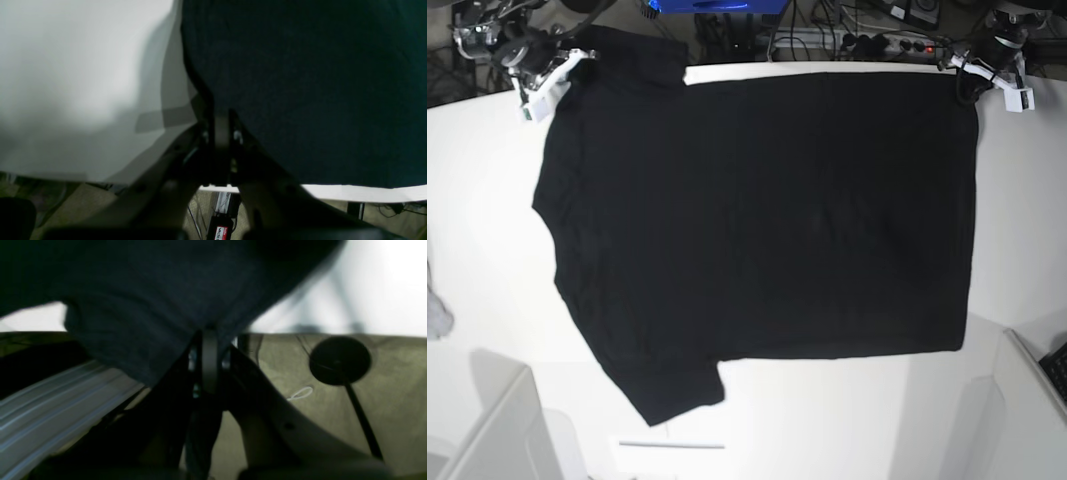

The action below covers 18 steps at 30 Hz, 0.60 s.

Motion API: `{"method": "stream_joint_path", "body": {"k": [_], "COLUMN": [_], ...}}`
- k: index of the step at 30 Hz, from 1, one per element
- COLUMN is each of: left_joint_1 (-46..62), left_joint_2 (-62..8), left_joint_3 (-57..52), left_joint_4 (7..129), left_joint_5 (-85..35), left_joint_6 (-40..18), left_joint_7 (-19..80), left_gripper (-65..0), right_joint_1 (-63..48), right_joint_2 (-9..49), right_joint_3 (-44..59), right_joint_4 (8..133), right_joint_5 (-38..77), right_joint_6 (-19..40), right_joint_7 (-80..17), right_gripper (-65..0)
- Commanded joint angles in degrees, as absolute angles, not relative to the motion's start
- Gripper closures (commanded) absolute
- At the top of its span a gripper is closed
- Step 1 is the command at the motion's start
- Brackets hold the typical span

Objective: Fold the T-shirt properly
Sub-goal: 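Pull the shoulder corners apart with both grippers to straighten the shirt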

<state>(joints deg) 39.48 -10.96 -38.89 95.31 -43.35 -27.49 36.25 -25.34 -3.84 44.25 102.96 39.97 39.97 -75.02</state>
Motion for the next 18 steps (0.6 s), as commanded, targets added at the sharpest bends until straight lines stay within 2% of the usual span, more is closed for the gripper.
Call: {"method": "stream_joint_path", "body": {"k": [1,7,13,18], "left_joint_1": [39.96,40.13,37.49,35.12], "left_joint_2": [-11.47,-11.38,-10.33,-9.01], "left_joint_3": [-39.08,-39.43,-39.52,-39.6], "left_joint_4": [96.31,100.53,103.87,104.57], "left_joint_5": [-43.91,-44.26,-44.26,-44.26], "left_joint_6": [-27.82,-27.74,-27.47,-25.01], "left_joint_7": [35.3,35.47,39.69,42.68], "left_gripper": [0.0,0.0,0.0,0.0], "right_joint_1": [-25.19,-24.13,-20.97,-18.15], "right_joint_2": [-3.12,-3.21,-3.12,-3.03], "right_joint_3": [44.53,44.0,44.0,44.26], "right_joint_4": [104.31,108.88,109.23,109.23], "right_joint_5": [42.07,42.42,42.15,42.07], "right_joint_6": [40.0,40.0,40.0,40.0], "right_joint_7": [-74.51,-74.59,-74.68,-78.02], "right_gripper": [0.0,0.0,0.0,0.0]}}
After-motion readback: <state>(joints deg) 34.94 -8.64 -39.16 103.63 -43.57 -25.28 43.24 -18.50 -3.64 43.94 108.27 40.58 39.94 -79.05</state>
